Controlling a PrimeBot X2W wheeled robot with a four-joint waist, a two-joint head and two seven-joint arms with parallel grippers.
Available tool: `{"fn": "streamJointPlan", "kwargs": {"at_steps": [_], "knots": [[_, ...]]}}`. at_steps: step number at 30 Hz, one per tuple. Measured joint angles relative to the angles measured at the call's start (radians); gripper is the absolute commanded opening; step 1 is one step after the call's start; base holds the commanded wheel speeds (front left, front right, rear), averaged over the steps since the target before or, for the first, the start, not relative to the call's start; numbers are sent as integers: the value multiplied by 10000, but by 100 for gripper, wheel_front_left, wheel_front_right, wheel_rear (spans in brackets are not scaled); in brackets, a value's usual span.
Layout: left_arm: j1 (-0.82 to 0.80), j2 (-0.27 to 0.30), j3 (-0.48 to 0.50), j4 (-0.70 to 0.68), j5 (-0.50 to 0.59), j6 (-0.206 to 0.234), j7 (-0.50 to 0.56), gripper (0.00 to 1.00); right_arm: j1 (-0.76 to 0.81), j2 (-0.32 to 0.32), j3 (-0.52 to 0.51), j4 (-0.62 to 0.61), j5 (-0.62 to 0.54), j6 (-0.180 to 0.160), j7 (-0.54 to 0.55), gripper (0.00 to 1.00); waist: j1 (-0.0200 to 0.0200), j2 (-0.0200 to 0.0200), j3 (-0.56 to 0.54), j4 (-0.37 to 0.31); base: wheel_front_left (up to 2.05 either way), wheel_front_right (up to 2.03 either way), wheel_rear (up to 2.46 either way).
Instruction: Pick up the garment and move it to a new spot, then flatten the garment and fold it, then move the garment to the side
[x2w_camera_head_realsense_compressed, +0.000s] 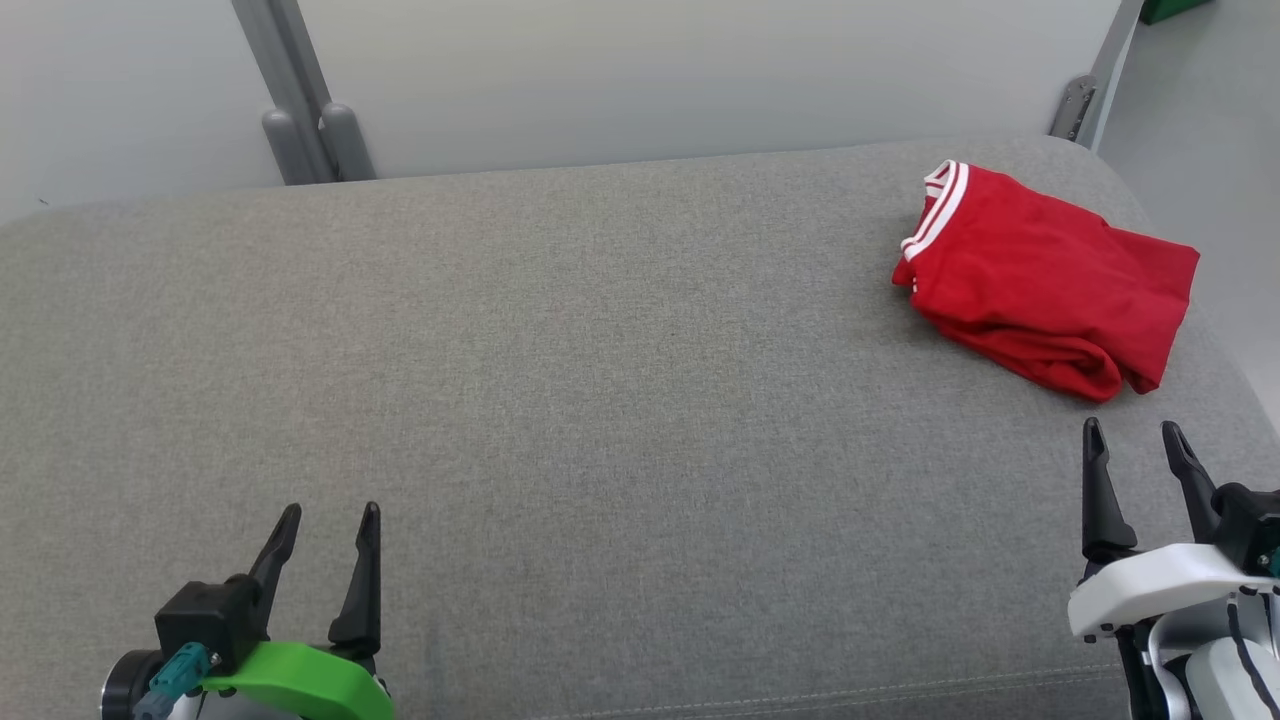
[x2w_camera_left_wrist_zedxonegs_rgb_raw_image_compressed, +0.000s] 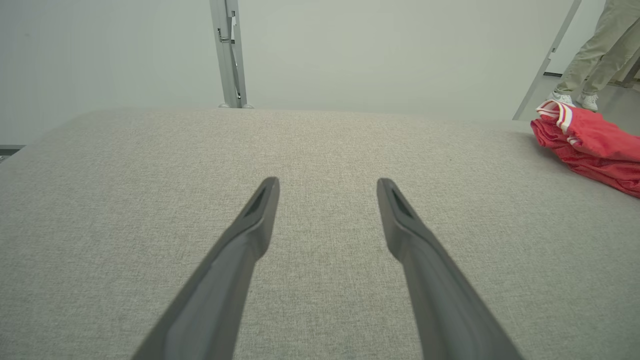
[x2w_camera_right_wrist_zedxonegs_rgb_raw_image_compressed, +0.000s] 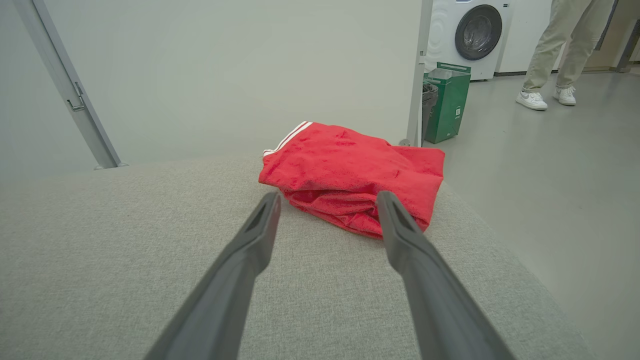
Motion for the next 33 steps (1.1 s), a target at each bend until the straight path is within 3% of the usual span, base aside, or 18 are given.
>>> {"fn": "streamJointPlan", "kwargs": {"at_steps": [9, 10, 17, 23, 33], "knots": [[14, -92, 71, 2, 211, 0, 0, 100, 139, 82, -2, -132, -211, 0, 0, 100, 0, 0, -14, 43, 0, 0, 0], [23, -130, 71, 6, 209, 0, 0, 0, 144, 88, 0, -136, -221, 2, 0, 0, 0, 0, -20, 49, 0, 0, 0], [214, -608, -249, 667, 201, -6, 19, 0, 531, 616, 159, 541, -180, 17, 15, 0, 1, 0, -20, 49, 0, 0, 0], [274, -665, -151, 673, -176, -52, 107, 0, 553, 669, 38, 610, 182, 109, 128, 0, 0, 0, -21, 47, 0, 0, 0], [274, -894, 297, 665, -1277, -238, 384, 0, 450, 782, -228, 681, 1745, 330, 546, 0, 1, 0, -19, 44, 0, 0, 0]]}}
